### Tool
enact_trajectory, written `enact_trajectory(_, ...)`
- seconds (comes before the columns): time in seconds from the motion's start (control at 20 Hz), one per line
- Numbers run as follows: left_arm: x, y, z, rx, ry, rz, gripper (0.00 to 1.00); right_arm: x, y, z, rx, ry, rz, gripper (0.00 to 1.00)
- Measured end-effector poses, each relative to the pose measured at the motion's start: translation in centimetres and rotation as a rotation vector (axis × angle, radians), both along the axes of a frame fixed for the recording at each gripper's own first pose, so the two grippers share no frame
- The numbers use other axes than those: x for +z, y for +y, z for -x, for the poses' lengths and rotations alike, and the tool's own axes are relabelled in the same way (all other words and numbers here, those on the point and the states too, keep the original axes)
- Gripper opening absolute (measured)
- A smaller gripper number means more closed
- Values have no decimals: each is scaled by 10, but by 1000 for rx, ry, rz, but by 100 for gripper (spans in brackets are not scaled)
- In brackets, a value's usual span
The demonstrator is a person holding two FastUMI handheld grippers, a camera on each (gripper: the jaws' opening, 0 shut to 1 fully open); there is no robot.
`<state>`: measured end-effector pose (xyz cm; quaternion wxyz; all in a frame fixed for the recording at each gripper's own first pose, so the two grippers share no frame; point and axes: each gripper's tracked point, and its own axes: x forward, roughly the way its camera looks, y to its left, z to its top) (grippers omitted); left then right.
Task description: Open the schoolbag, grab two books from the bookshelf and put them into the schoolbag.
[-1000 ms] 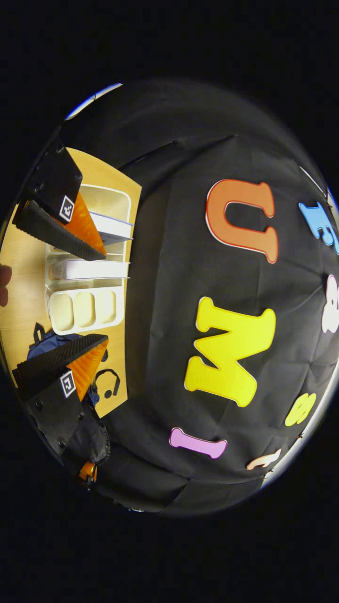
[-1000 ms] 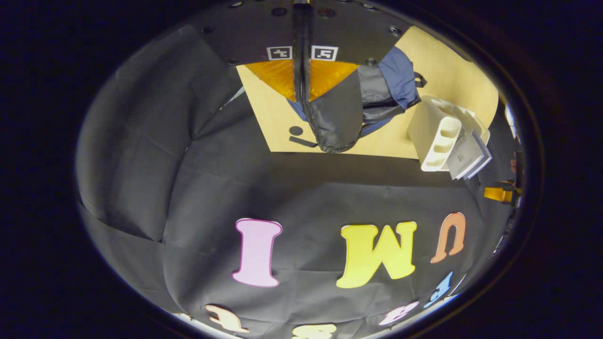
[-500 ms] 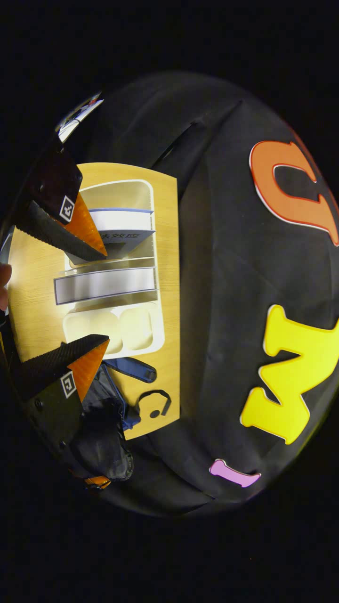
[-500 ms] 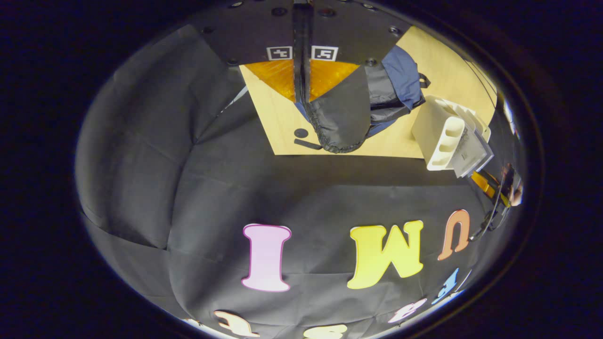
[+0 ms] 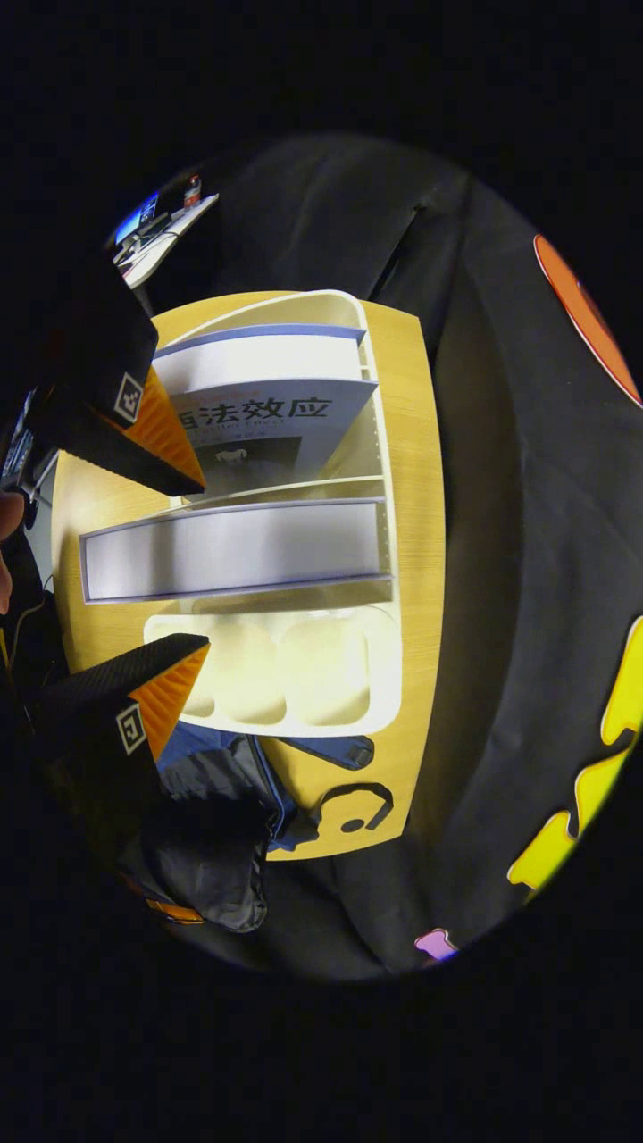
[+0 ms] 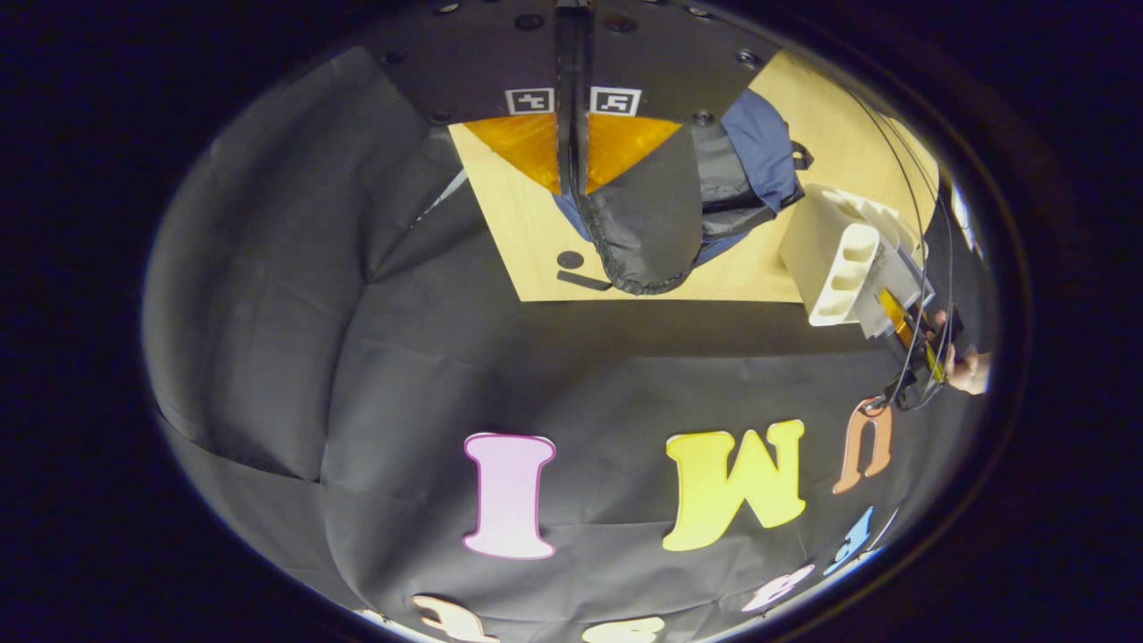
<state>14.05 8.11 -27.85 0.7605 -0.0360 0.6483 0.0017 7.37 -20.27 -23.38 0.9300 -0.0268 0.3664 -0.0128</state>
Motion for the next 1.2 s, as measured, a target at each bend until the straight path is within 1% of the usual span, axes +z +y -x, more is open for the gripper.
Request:
enact_trajectory(0.05, -3, 2, -2, 8, 12, -13, 96, -2, 1, 1, -1, 0, -3, 2)
enact_trajectory(0.1, -6, 3, -2, 17, 23, -23, 92, -2, 1, 1, -3, 0, -4, 0)
enact_trajectory(0.15, -9, 3, -1, 25, 37, -26, 90, -3, 0, 2, -3, 0, -5, 0)
enact_trajectory(0.2, -11, 3, 2, 32, 54, -30, 85, -3, 0, 3, -5, 1, -2, 2)
enact_trajectory(0.35, -17, 2, 7, 42, 97, -43, 77, -5, 0, 7, -4, 1, 3, 0)
enact_trajectory(0.4, -17, 3, 9, 48, 108, -51, 67, -5, 0, 9, -1, 1, 4, 2)
enact_trajectory(0.5, -18, 5, 14, 63, 130, -65, 53, -4, 0, 8, 0, -5, 9, 0)
enact_trajectory(0.55, -17, 5, 17, 70, 142, -67, 47, -5, 1, 8, 2, -8, 10, 0)
enact_trajectory(0.65, -11, 3, 20, 89, 144, -73, 46, -5, 1, 9, 6, -10, 13, 0)
enact_trajectory(0.8, 3, 5, 25, 79, 114, -80, 44, -5, 2, 7, 8, -15, 11, 0)
enact_trajectory(0.95, 35, -2, 38, 53, 75, -54, 43, -6, 3, 8, 13, -16, 8, 2)
enact_trajectory(1.0, 47, -2, 45, 48, 55, -49, 46, -6, 3, 8, 13, -18, 7, 2)
enact_trajectory(1.05, 58, -1, 52, 50, 34, -41, 46, -7, 2, 9, 10, -17, 6, 2)
enact_trajectory(1.1, 69, -2, 61, 49, 18, -23, 43, -8, 2, 9, 9, -16, 2, 0)
enact_trajectory(1.15, 82, -4, 70, 48, 4, -1, 43, -9, 2, 10, 9, -16, 2, 0)
enact_trajectory(1.2, 92, -6, 81, 49, -9, 14, 46, -9, 2, 10, 8, -16, 0, 0)
